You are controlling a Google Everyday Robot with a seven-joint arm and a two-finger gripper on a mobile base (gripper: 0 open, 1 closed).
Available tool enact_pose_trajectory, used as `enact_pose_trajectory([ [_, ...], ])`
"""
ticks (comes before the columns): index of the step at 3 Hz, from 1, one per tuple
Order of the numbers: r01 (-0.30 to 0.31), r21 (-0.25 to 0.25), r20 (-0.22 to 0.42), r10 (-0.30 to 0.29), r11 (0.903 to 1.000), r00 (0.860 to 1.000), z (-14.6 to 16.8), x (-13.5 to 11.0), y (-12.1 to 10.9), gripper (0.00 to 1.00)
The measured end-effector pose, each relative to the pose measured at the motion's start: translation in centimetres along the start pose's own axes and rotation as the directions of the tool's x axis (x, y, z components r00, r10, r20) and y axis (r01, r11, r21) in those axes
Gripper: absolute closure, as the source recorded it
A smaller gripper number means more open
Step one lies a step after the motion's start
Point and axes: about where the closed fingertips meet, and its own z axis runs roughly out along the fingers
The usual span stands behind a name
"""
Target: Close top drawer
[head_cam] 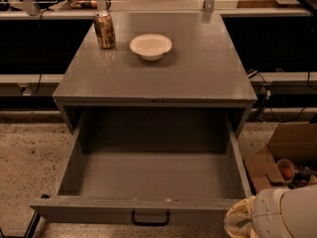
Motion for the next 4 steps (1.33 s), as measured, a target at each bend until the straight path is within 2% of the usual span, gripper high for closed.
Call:
enact_pose_trajectory([
  [1,-0.026,0.024,0.038,0.025,0.9994,0.999,2.3,-0.8,0.9,1.0],
  [2,-0.054,0.063,0.048,0.051,0.9965,0.998,4.6,-1.4,1.6,1.0],
  [4,-0.08,0.097,0.058,0.075,0.992,0.995,8.0,-1.5,1.8,1.0],
])
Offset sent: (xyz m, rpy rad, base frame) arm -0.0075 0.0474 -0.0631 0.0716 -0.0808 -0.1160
